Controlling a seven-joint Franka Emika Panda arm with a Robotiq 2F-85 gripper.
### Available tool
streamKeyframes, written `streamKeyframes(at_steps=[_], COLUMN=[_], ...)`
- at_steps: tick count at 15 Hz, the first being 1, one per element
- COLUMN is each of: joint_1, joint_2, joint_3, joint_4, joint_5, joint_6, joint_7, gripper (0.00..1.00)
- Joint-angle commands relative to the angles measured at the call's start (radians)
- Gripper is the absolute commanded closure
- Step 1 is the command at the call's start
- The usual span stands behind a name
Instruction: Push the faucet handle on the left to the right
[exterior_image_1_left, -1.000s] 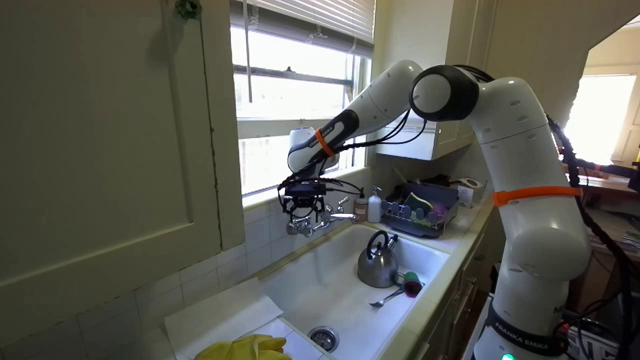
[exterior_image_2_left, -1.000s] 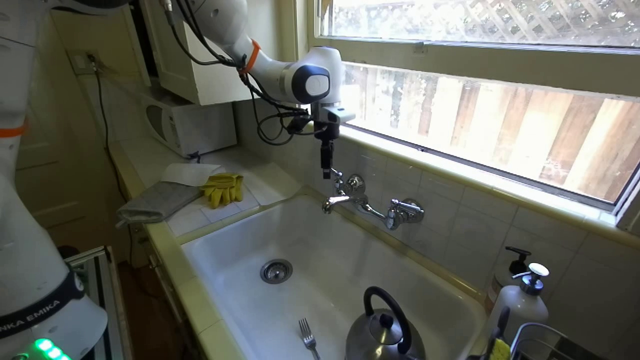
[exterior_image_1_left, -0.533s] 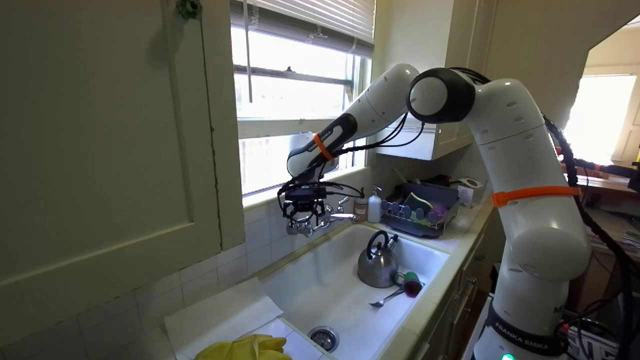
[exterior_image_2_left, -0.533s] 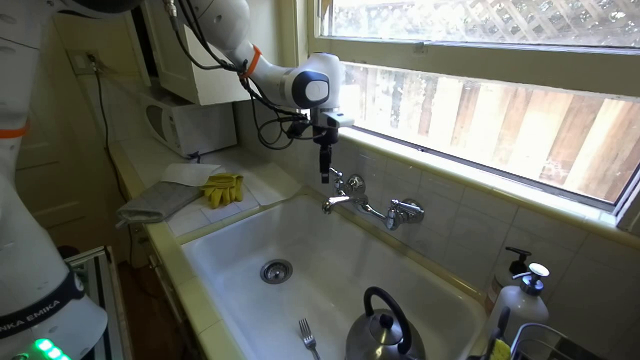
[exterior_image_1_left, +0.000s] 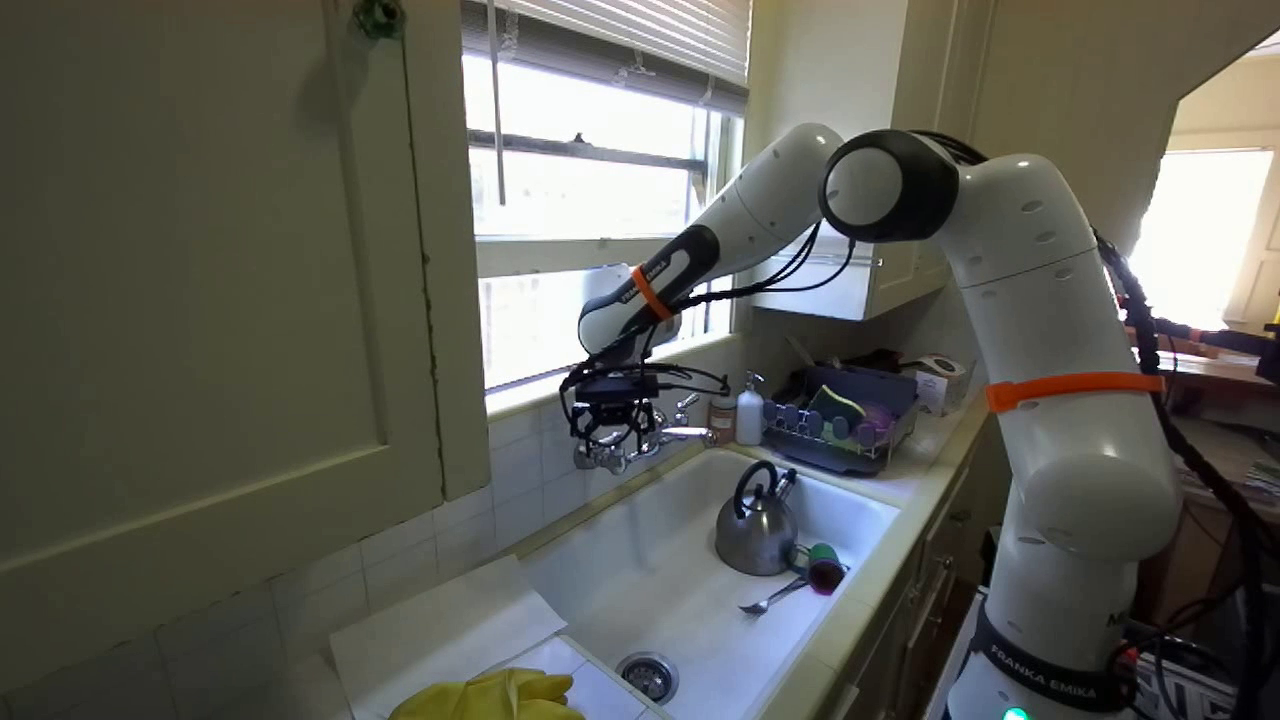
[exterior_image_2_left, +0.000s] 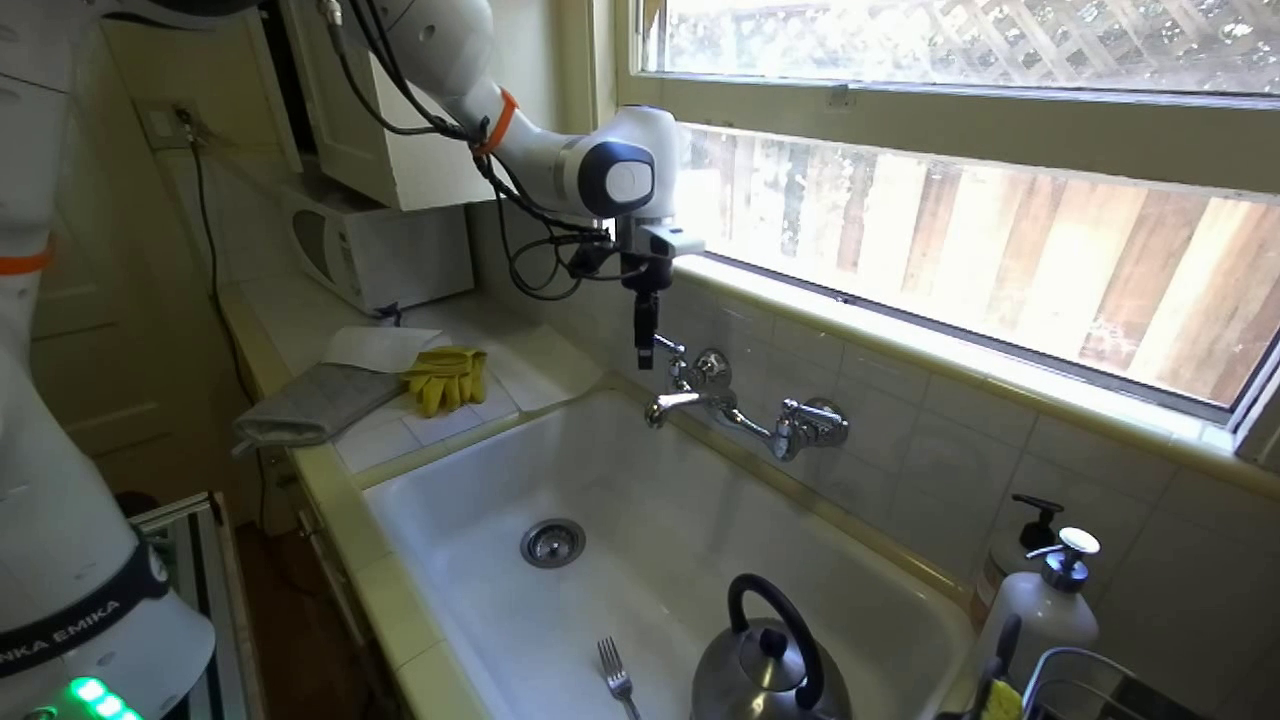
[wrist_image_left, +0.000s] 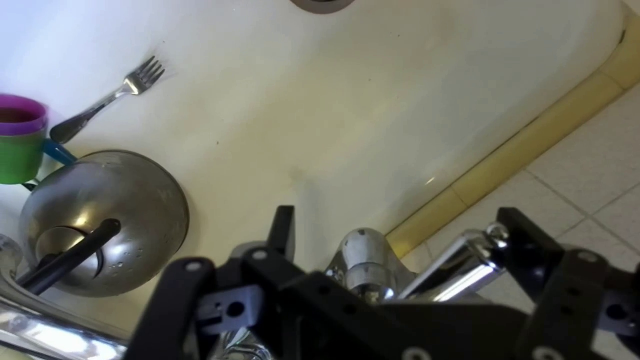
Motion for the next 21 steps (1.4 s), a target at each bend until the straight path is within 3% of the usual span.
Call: streamKeyframes(at_steps=[1,9,16,21], joint_1=[-0.008,-0.013,-0.011,-0.024], joint_2=[-0.054,-0.112,-0.147,-0.177], joint_3=[-0.034,-0.061,-0.053,-0.040], joint_4=[-0.097,-0.180,-0.207,-0.214], joint_5=[-0.025,-0.079,-0.079,-0.052], joint_6=[-0.003,0.015,0.141,0.135], joint_7=[-0.023,-0.012,-0.025,-0.070], gripper=[0.00,0.00,0.00,0.00])
